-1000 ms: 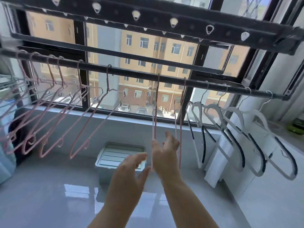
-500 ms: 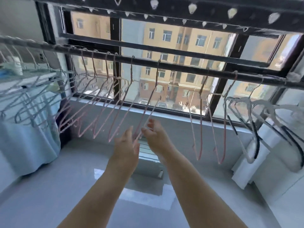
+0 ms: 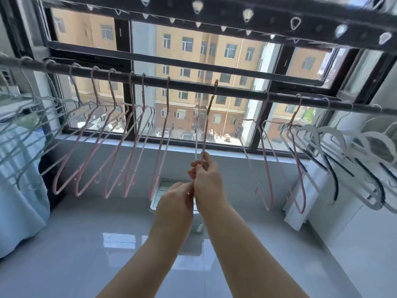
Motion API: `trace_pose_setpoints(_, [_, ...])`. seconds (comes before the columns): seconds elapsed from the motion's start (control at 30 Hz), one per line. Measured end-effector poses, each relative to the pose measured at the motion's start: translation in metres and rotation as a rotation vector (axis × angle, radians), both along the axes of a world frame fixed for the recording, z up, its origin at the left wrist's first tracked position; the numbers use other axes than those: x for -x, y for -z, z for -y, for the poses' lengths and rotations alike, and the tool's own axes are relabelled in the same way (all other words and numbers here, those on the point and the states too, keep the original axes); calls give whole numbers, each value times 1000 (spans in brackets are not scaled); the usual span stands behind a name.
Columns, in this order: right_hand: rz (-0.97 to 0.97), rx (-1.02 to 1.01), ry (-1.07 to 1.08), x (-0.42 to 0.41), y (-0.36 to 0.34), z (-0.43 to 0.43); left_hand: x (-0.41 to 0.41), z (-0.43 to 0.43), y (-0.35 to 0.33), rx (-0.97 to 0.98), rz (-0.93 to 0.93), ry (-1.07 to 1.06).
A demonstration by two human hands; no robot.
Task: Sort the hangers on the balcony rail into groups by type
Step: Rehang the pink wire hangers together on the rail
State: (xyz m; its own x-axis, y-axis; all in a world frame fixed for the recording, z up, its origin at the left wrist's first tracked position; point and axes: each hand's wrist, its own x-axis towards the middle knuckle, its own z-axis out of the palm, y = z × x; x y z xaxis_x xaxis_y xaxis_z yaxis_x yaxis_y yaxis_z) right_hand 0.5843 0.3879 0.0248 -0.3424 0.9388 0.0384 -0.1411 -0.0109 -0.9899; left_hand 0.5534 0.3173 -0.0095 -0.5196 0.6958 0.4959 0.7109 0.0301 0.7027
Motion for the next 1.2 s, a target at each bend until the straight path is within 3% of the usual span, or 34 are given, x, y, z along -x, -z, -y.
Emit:
trace_pose_setpoints(0.53, [-95,63,56,-62,-15,-19,-46,-26,2,-64,-24,239])
trace_pose_setpoints(0.8, [-60,51,49,-72,-5,-24,-55,-31,6,-85,-30,269])
trace_pose_setpoints(0.93, [56,25,71,-80,-5,-26,-58,-33,8,-20,-51,286])
trace_pose_setpoints(1.07, [464,-235,264,-82,-1,-24,-40,-21,0,-72,-10,157])
trace_pose_setpoints(1.2, [386,-641,366,-66,-2,-2,2,-4,-7,-203,-64,-144])
